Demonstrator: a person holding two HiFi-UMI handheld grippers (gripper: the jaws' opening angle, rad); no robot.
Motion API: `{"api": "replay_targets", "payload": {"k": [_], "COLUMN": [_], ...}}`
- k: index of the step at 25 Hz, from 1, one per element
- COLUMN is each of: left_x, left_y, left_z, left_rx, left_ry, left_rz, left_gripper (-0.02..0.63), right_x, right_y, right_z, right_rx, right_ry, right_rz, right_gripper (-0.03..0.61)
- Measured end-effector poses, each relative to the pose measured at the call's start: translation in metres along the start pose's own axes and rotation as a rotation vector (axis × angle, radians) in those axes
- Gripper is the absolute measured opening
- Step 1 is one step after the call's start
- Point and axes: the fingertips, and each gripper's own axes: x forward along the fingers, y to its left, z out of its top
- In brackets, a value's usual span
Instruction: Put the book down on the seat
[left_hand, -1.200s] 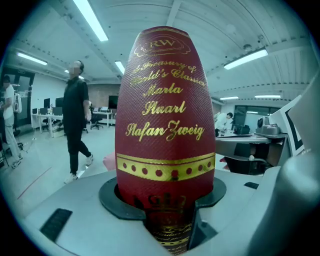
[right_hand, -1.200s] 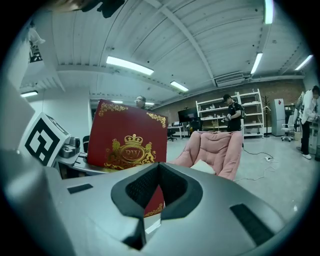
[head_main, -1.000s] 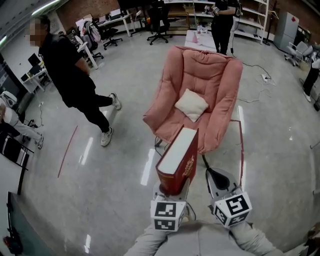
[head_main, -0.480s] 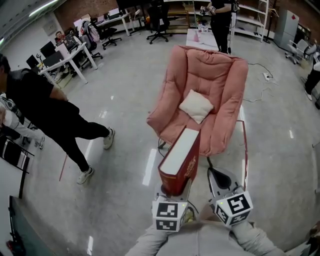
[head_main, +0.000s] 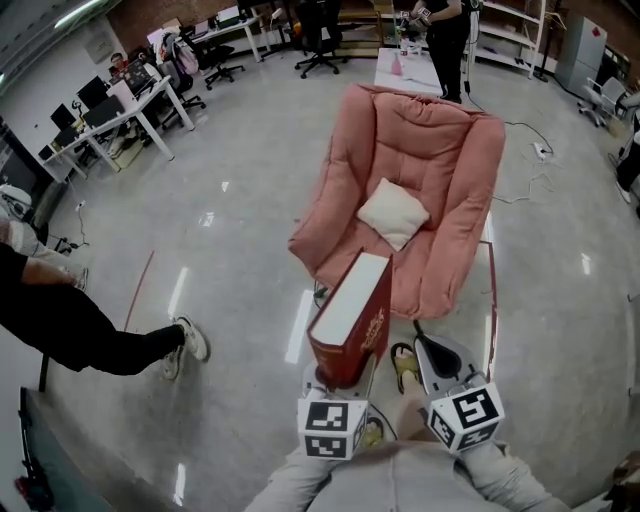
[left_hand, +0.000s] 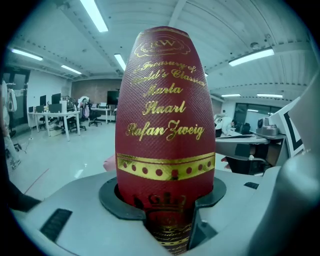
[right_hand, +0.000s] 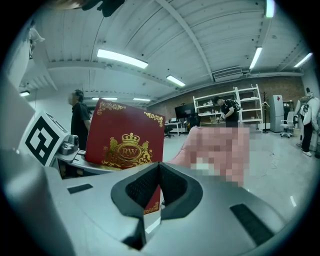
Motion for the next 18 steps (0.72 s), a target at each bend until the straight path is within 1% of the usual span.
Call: {"api": "replay_targets", "payload": {"k": [5, 10, 18], "left_x": [0.033, 0.069, 0.134], "left_y": [0.007, 0.012, 0.027], "left_z": [0.013, 0.019, 0.017], "left_rx": [-0.02, -0.031, -0.069], "left_ry": [0.02, 0.048, 0.114], "left_rz": [0.018, 0.017, 0.015], "left_gripper": [0.244, 0.244, 0.244], "right_x": [0.03, 0.062, 0.108], "right_y": [-0.028, -0.057, -0.097], "right_z": [0.012, 0.018, 0.006], "right_rx": [-0.008, -0.005, 0.011], "right_ry": [0.009, 0.022, 0.095], "right_rz": [0.032, 0.04, 0.045], "right_gripper": [0.005, 0.005, 0.005]}}
